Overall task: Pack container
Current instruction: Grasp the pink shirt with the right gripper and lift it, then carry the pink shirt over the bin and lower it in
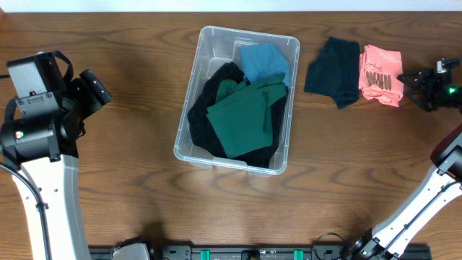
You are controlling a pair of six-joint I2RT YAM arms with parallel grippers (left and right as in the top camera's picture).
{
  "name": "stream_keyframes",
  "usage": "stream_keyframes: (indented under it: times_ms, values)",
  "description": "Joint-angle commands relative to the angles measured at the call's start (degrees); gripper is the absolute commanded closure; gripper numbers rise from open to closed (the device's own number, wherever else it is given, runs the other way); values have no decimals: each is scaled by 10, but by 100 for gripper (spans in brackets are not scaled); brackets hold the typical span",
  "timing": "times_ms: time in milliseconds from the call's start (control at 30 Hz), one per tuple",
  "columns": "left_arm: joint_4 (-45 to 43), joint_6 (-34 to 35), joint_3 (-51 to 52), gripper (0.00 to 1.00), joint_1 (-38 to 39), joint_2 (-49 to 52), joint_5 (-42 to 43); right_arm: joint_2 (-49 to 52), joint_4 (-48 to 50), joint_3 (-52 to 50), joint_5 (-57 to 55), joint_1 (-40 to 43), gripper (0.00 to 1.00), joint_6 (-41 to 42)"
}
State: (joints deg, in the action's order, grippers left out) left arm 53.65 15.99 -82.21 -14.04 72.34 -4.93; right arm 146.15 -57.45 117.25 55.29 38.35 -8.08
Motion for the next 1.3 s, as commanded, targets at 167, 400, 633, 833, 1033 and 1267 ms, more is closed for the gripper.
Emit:
stream_keyframes:
  times_ms: [167,400,633,833,1033,1267]
  values:
    - [1,-12,2,2,-2,3,-7,88,-10,-37,-90,-36,13,-8]
    - [1,-12,2,2,-2,3,-7,88,15,-37,-110,-71,35,-7]
    - [1,-12,2,2,-2,3,-7,78,21,-37,-125,-76,89,49]
    - [1,-12,2,2,-2,3,-7,1,3,-37,-103,-68,99,46]
    - [1,-12,2,2,-2,3,-7,-137,19,-37,9,-89,99,44]
    - [1,-12,2,2,-2,3,-7,-252,70,-37,85,-179,99,71]
